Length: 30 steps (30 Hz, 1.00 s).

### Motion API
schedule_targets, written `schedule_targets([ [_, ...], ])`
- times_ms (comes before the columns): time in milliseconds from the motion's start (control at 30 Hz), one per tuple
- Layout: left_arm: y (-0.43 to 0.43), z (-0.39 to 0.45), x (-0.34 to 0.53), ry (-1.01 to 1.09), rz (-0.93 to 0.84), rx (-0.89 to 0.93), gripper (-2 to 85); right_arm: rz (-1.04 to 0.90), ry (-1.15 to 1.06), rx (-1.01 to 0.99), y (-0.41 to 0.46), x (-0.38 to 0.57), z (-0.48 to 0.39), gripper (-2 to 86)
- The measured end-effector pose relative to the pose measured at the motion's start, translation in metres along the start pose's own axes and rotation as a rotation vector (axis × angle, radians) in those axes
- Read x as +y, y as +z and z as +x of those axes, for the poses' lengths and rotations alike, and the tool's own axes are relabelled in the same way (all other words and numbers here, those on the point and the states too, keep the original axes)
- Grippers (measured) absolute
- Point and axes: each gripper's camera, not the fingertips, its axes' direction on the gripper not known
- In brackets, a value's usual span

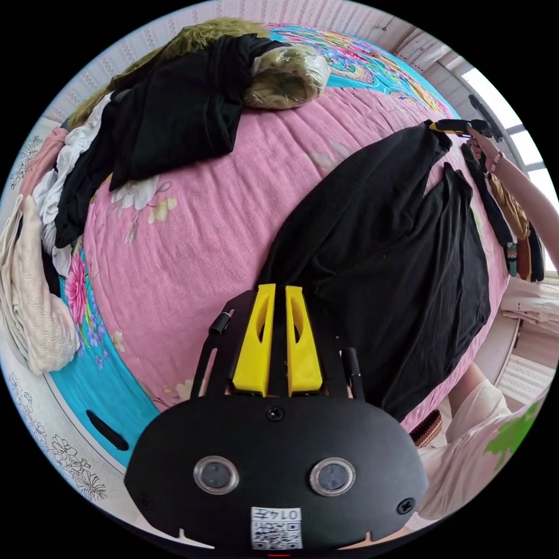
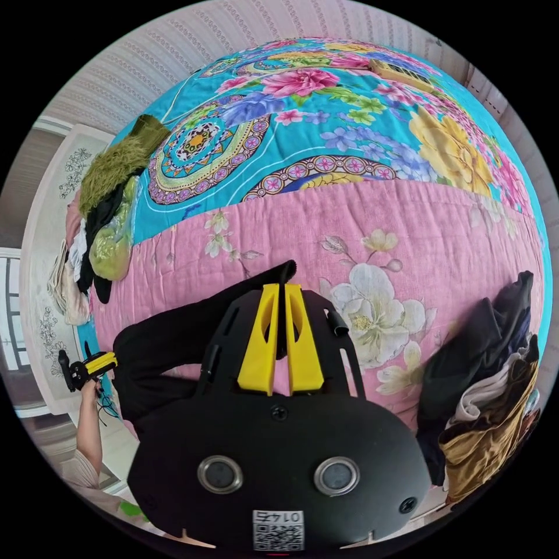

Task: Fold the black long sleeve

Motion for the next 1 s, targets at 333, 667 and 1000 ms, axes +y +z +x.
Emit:
schedule_targets([
  [333,-0.035,-0.013,0.016,-0.009,0.118,-0.007,1.4,0.15,-0.126,-0.047,-0.077,0.014,-0.033,0.6],
  [667,0.003,-0.047,0.003,-0.09,0.043,0.061,-0.1,0.287,-0.27,-0.197,-0.14,0.047,-0.074,0.5],
  [1000,-0.04,-0.069,0.052,-0.112,0.181,0.157,-0.2,0.292,-0.289,-0.22,-0.155,0.064,-0.097,0.6],
])
